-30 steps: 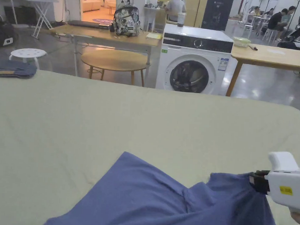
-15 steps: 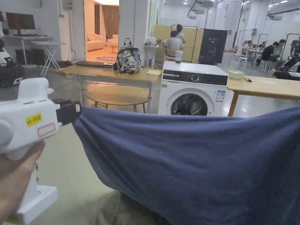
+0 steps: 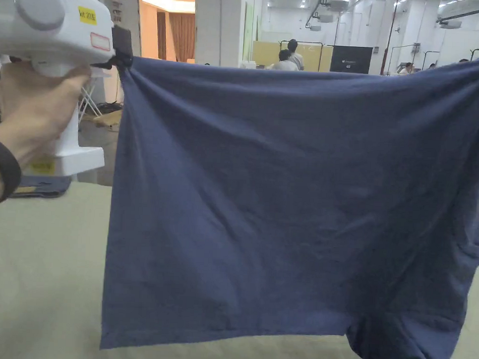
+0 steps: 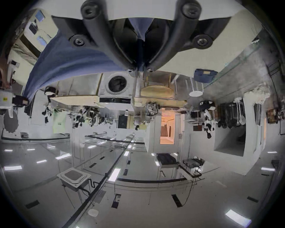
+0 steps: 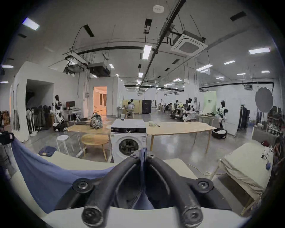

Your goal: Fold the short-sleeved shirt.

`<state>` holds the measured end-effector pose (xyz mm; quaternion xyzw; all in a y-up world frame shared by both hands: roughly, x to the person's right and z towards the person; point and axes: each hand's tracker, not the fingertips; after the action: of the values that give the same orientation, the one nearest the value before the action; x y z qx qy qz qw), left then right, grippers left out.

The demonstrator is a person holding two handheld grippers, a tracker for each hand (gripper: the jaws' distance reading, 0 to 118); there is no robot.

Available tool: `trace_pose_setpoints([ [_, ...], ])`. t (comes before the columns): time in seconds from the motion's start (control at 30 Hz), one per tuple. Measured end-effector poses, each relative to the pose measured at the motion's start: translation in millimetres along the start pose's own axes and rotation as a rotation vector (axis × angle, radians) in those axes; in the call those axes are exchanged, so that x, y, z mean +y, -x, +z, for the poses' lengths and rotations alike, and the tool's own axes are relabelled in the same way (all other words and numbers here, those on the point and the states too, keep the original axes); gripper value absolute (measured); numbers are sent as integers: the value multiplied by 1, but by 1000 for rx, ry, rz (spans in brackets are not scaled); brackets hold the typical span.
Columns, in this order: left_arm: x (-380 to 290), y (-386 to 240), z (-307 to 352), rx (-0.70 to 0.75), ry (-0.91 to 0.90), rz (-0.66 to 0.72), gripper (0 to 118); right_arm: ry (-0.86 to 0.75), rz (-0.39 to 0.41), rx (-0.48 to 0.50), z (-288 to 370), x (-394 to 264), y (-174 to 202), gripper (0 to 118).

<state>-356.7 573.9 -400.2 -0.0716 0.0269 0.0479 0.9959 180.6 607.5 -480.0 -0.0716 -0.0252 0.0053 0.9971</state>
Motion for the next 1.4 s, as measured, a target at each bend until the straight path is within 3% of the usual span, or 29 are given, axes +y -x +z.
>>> trace_pose_setpoints([
  [0.33, 15, 0, -5, 45, -19, -44, 1, -32, 135, -11, -45, 30, 30, 2],
  [0.4, 4, 3, -24, 60, -10, -101, 1, -24, 123, 6, -44, 21, 34, 2],
  [0.6, -66, 11, -30, 59, 10, -57, 1, 72, 34, 69, -44, -44, 24, 2],
  [0.7, -110, 17, -24, 28, 125, -22, 1, 109, 10, 111, -40, -81, 15, 2],
  [0.9, -203, 19, 38, -12, 183, -89, 1, 168, 15, 155, 33, -191, -8, 2],
  [0.97, -234, 14, 82, -6, 171, -80, 1, 185, 87, 182, 63, -226, -15, 2],
  [1.03, -271, 11, 124, -54, 179, -71, 1, 180, 87, 170, 105, -269, -23, 2],
  [1.17, -345, 13, 195, -57, 252, -36, 1, 267, 12, 171, 184, -341, -43, 2],
  [1.3, -420, 28, 256, -61, 387, 16, 1, 419, 11, 135, 249, -421, -68, 2],
  [1.4, -456, 35, 287, -98, 473, 62, 1, 510, -83, 111, 292, -466, -79, 2],
])
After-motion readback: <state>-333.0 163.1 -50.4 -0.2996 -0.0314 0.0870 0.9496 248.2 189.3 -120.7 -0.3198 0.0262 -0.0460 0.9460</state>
